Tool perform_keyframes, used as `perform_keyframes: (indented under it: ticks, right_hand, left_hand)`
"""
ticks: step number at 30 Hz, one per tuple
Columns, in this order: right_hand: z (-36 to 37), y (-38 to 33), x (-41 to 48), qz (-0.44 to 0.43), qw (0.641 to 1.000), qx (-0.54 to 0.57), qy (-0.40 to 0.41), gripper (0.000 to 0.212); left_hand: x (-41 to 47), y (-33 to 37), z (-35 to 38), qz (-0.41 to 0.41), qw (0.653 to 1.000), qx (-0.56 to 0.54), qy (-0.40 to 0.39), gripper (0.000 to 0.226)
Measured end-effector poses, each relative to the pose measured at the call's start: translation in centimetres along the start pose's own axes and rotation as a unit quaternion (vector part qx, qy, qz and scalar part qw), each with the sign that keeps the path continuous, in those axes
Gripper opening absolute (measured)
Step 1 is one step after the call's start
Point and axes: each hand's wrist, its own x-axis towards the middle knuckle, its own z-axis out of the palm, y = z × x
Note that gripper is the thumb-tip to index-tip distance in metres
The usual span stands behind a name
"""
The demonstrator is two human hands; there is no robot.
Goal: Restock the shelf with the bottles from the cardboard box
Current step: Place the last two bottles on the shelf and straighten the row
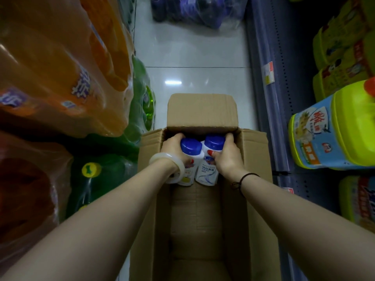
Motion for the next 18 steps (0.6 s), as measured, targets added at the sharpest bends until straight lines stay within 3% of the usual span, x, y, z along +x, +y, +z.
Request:
perform_keyframes:
  ticks: [10, 13, 18]
  right_hand:
    - [0.5, 0.3, 0.3, 0.012, 1.0, 0.017, -0.001, 0.049]
    - [0.5, 0.3, -0.6, 0.029, 0.999, 0.018, -0.014, 0.058]
    - [0.6, 0.8, -2.4, 0.015, 0.999, -0.025, 0.021, 0.063]
  left_hand:
    - [0.1, 0.3, 0.1, -0.041, 0.999, 0.023, -0.007, 0.05]
    - [-0.3, 0.3, 0.2, -0.046, 0.999, 0.021, 0.01, 0.046]
    - [-1.4, 1.1, -0.2, -0.03, 0.999, 0.018, 0.031, 0.039]
